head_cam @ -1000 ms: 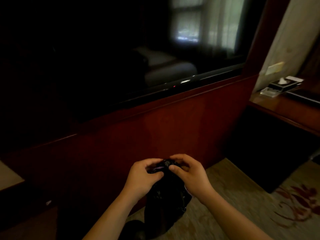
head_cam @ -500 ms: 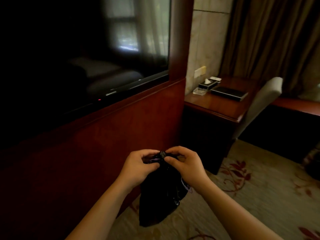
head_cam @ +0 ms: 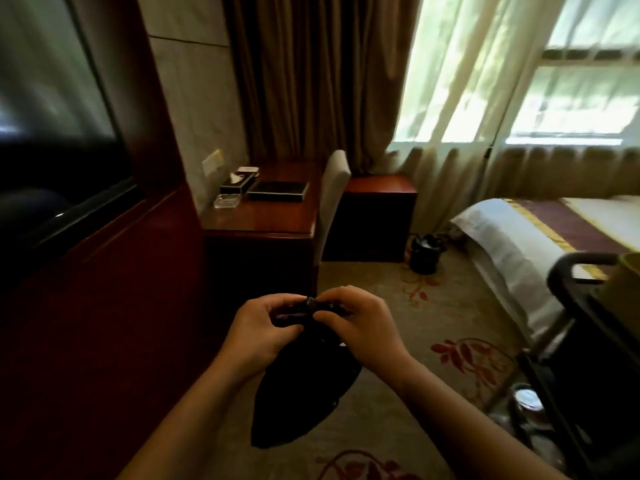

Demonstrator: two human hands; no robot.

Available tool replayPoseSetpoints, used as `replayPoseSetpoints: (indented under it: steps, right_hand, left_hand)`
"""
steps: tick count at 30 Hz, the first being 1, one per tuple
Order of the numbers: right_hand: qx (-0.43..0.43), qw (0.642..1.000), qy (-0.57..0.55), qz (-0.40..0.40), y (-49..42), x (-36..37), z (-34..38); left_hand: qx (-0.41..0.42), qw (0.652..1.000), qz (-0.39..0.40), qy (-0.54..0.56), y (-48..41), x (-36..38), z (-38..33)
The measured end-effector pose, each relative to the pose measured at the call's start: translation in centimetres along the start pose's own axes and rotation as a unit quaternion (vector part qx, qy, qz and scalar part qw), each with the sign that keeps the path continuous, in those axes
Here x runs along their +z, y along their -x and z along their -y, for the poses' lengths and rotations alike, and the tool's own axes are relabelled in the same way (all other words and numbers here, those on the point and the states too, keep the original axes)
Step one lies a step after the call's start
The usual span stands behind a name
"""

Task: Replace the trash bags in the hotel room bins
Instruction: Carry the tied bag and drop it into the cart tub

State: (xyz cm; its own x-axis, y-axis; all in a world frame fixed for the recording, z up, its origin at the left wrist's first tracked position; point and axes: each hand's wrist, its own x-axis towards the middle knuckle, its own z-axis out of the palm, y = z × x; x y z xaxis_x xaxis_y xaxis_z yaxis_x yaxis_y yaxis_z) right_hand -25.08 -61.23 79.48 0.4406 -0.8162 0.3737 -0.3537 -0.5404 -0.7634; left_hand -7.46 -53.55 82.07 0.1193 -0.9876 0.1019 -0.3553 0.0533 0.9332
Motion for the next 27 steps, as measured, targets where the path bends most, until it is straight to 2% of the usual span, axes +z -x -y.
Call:
replayPoseSetpoints:
  steps: [9,17,27]
  right_hand:
    - [-0.009,0.984,0.114,-0.139,-0.7,-11.4,-3.6]
    - [0.024,0.969,0.149,-0.196,-3.1,-23.0,-7.4]
    - [0.033,0.942,0.167,-0.29,-7.6,-35.6,-11.6]
  left_hand:
    - [0.112,0.989,0.1,0.003,-8.5,8.5,-5.5]
    - [0.196,0.973,0.114,-0.048,-17.1,18.0,-11.0]
    - [0.254,0.957,0.14,0.006,-26.6,27.3,-19.0]
